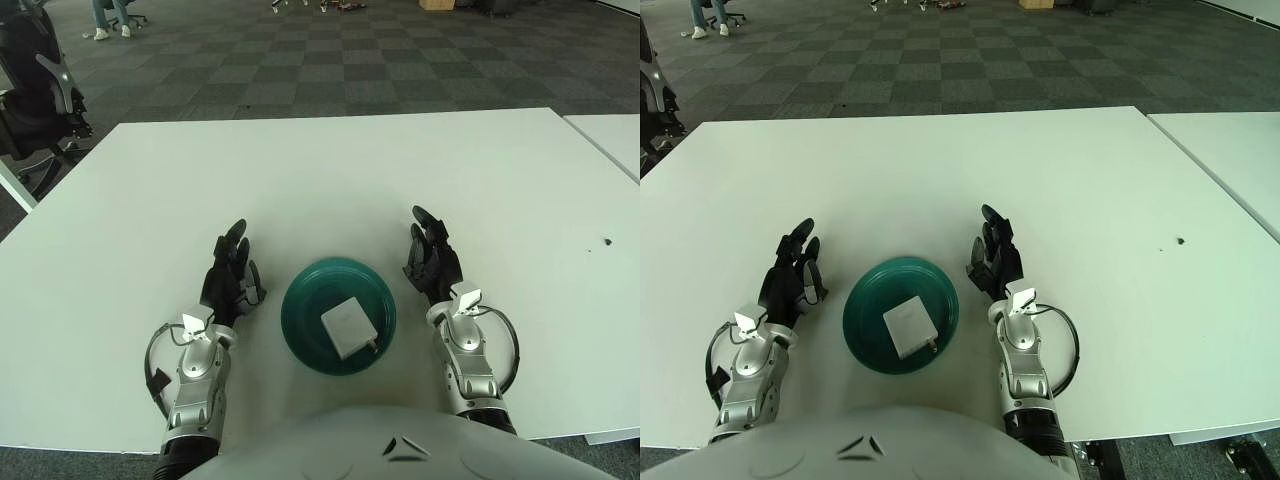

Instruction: Put the charger into the plate.

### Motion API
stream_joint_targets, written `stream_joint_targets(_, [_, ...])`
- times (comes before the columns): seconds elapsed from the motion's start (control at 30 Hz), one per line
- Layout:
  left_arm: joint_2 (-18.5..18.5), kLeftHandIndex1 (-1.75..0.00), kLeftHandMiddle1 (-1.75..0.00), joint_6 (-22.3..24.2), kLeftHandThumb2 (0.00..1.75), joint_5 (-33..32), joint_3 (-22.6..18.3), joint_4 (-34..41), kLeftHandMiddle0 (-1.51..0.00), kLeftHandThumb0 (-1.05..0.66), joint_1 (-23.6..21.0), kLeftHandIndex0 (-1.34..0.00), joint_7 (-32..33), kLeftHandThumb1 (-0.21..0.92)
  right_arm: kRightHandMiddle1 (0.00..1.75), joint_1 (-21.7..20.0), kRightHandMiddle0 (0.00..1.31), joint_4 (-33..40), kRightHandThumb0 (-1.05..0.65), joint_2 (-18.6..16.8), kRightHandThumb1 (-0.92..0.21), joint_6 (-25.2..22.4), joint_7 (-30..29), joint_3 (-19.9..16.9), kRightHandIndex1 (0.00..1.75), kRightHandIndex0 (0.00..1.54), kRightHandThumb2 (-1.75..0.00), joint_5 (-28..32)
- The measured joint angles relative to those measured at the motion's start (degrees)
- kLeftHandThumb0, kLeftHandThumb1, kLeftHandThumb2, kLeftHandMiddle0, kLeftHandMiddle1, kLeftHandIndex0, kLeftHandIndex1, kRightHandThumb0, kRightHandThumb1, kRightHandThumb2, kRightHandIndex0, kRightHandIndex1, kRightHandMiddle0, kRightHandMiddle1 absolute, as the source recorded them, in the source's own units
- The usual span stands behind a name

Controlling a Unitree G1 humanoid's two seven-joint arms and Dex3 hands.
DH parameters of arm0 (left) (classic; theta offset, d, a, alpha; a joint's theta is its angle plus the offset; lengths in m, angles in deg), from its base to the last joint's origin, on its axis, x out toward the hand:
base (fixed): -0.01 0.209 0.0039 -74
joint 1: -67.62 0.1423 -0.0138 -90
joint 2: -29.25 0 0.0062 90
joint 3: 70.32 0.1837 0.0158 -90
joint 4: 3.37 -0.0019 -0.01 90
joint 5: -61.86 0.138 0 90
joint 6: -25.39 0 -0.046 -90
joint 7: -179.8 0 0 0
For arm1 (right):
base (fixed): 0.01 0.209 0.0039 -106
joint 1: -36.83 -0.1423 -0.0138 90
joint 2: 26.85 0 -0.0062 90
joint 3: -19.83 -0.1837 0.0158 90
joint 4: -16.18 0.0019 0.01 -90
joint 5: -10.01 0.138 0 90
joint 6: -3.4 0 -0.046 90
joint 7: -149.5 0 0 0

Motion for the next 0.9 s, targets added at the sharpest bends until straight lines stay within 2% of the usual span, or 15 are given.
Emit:
stream_joint_targets(0.4, [-1.7,-0.69,-0.03,-6.8,1.04,1.6,1.0,-5.6,-0.28,-0.97,-1.8,0.0,0.6,0.92,0.56,0.1,0.0,0.7,-0.7,1.1,-0.92,-1.3,0.7,-0.3,0.02,0.18,-0.83,0.2])
stream_joint_targets(0.63, [-2.2,-0.69,-0.03,-10.0,1.03,3.1,0.9,-7.8,-0.28,-0.96,-3.6,0.0,3.8,0.92,0.53,0.7,0.0,1.0,-0.72,2.4,-0.92,-1.2,3.2,-0.5,0.01,0.17,-0.84,1.5])
stream_joint_targets(0.9, [-2.7,-0.6,-0.01,-11.6,1.04,4.1,1.0,-8.2,-0.24,-0.95,-4.1,0.0,6.5,0.92,0.42,3.0,0.0,0.8,-0.74,5.4,-0.92,3.9,4.5,1.1,0.0,0.11,-0.88,-0.9])
